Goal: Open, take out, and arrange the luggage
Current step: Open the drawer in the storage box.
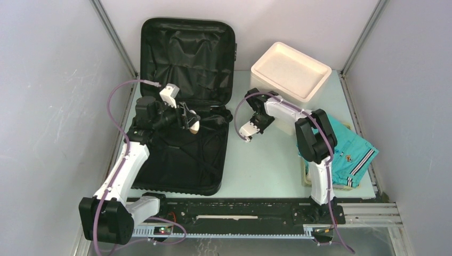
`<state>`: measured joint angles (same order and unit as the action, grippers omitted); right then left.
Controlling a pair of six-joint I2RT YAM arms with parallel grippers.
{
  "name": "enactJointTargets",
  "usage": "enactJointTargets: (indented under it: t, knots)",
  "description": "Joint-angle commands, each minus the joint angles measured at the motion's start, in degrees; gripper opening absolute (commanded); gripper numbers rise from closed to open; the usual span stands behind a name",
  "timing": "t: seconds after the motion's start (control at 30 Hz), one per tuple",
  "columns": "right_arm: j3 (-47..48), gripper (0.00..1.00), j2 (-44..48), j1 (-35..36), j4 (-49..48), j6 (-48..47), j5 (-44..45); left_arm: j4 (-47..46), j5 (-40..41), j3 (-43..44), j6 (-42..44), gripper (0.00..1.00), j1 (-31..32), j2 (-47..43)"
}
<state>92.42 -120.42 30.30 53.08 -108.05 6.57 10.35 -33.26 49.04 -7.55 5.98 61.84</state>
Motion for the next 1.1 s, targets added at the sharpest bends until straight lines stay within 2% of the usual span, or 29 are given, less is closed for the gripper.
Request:
enactJointTargets:
  t: [0.0, 0.07, 0.13, 0.2, 0.27, 0.33, 0.4, 0.53, 0.6, 0.7, 0.83, 1.07]
  knots:
    - [1.5, 0.00, 5.9, 1.4, 5.2, 2.6, -2.1, -3.1, -1.5, -0.3, 0.2, 0.30, -0.2, -0.2]
    - [1.6, 0.01, 6.1, 1.7, 5.7, 3.1, -2.6, -3.1, -1.5, -0.3, 0.2, 0.30, -0.3, -0.2]
    - [2.2, 0.21, 6.1, 1.4, 5.7, 3.3, -2.3, -2.9, -1.6, -0.3, 0.3, 0.30, -0.2, -0.3]
    - [3.6, 0.31, 5.9, 0.5, 6.7, 3.0, -3.0, -2.8, -1.7, -0.3, 0.3, 0.30, -0.2, -0.4]
    - [5.1, 0.31, 5.6, -0.1, 8.1, 2.5, -3.2, -2.6, -1.9, -0.4, 0.4, 0.30, -0.2, -0.5]
    - [5.9, 0.26, 5.4, 0.0, 9.8, 2.7, -3.9, -2.6, -1.9, -0.6, 0.5, 0.30, -0.2, -0.7]
    - [5.4, 0.27, 5.7, 0.2, 10.2, 3.0, -4.7, -2.5, -1.9, -0.6, 0.6, 0.30, -0.2, -0.9]
    - [4.9, 0.50, 5.8, 0.0, 7.9, 2.1, -5.1, -2.0, -2.0, -0.6, 0.8, 0.30, -0.2, -1.4]
    - [6.9, 0.56, 4.4, -0.7, 8.0, 1.8, -5.1, -1.7, -2.0, -0.7, 0.9, 0.30, -0.3, -1.8]
    - [10.1, 0.61, 2.0, -1.7, 8.5, 1.7, -4.3, -1.4, -2.0, -1.0, 1.0, 0.30, -0.3, -2.4]
    - [9.9, 0.65, 0.4, -2.0, 6.7, 1.1, -3.0, -1.1, -1.9, -1.4, 1.0, 0.30, -0.2, -3.1]
    - [7.8, 0.64, -1.5, -1.4, 4.4, -0.3, 1.1, -0.9, -1.6, -2.0, 0.7, 0.30, -0.2, -4.2]
